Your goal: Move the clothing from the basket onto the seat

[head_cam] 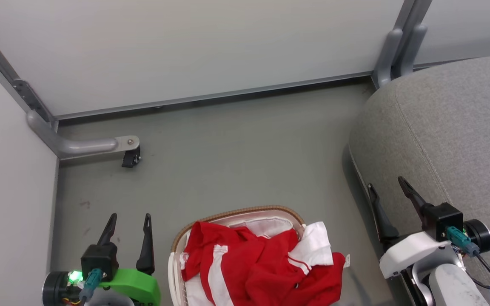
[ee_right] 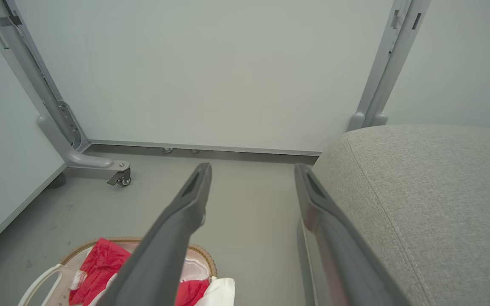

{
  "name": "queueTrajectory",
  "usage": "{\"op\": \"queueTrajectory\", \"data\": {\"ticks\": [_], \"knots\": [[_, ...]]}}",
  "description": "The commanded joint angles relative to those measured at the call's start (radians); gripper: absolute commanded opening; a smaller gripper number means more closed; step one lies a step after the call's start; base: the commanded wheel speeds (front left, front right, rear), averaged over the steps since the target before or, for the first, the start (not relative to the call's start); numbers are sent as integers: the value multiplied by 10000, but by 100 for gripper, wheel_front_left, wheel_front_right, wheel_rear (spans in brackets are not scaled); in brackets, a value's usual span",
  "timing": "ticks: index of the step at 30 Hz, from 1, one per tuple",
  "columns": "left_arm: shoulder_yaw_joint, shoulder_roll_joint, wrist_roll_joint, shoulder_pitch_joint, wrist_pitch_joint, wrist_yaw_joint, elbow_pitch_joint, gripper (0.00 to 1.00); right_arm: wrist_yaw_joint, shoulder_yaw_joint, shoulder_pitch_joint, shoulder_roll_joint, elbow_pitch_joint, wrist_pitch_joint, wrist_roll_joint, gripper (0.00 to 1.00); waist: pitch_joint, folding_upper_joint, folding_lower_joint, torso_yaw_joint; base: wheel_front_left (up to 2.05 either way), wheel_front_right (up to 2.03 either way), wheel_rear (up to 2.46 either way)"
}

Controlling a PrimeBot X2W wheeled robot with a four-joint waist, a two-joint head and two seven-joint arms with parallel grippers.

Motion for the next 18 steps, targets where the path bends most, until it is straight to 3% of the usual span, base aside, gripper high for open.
{"op": "queueTrajectory", "data": {"ticks": [1, 18], "knots": [[-89, 3, 205, -314, -95, -85, 70, 100, 0, 52, -228, -16, -83, -109, -208, 100, 671, 0, 0, -363, 0, 0, 0], [-922, 159, 149, -2834, -66, -441, 1252, 100, -3, 296, -1737, 332, -786, -103, -45, 100, 3629, 0, 0, -1626, 0, 0, 0]]}}
